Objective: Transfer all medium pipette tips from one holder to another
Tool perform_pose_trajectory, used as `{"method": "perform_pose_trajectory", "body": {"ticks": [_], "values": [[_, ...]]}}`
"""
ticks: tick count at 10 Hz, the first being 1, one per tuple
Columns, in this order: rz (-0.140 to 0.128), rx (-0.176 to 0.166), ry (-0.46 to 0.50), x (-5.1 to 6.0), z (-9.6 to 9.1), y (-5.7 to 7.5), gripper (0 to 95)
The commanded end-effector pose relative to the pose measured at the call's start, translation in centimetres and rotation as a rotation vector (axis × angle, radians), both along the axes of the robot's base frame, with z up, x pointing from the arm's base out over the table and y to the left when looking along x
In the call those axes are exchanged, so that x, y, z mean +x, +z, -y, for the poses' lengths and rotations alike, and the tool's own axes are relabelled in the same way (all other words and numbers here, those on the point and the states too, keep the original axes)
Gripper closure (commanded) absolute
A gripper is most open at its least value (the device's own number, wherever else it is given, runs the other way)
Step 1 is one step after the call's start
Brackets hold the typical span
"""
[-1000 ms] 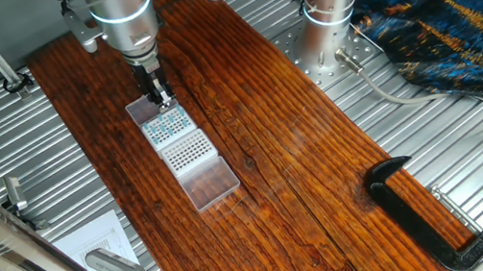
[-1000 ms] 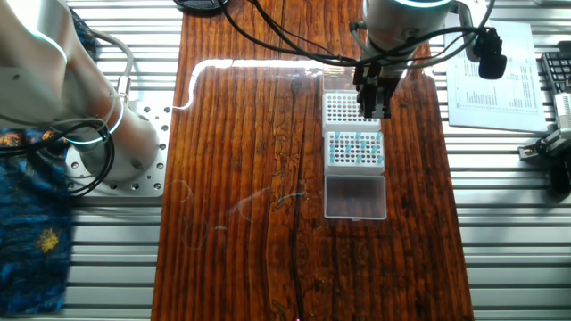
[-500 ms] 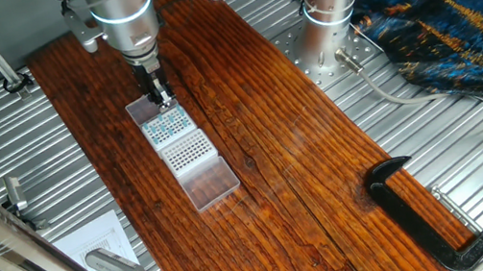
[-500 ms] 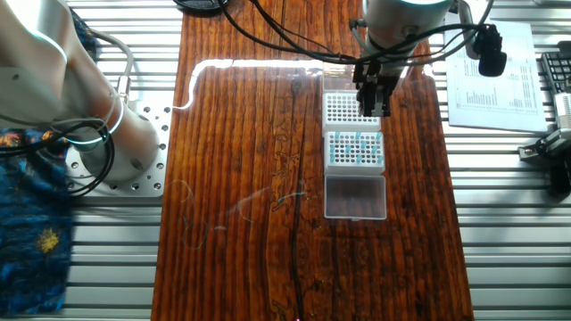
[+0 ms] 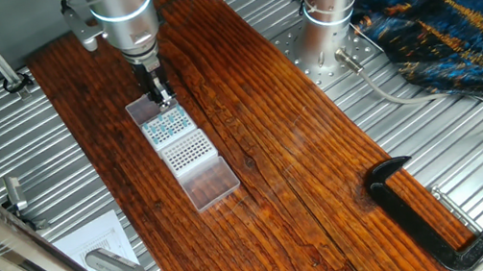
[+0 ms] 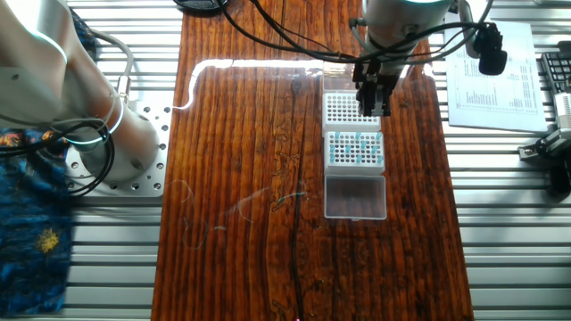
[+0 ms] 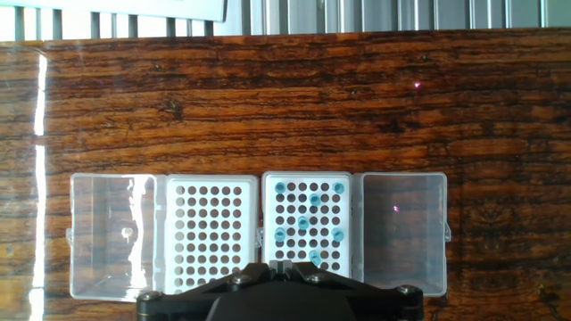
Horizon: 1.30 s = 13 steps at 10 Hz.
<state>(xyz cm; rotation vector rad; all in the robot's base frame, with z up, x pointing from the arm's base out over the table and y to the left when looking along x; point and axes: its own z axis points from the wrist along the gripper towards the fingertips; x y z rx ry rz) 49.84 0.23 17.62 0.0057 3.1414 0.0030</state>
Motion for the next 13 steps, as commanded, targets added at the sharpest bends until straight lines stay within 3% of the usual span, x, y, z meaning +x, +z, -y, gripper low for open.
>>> {"method": "perform_pose_trajectory", "body": {"ticks": [1, 13], "values": [[0.0, -0.002, 0.0, -0.04, 0.02, 0.04, 95.0], [0.0, -0.005, 0.003, -0.11, -0.03, 0.21, 95.0]]}}
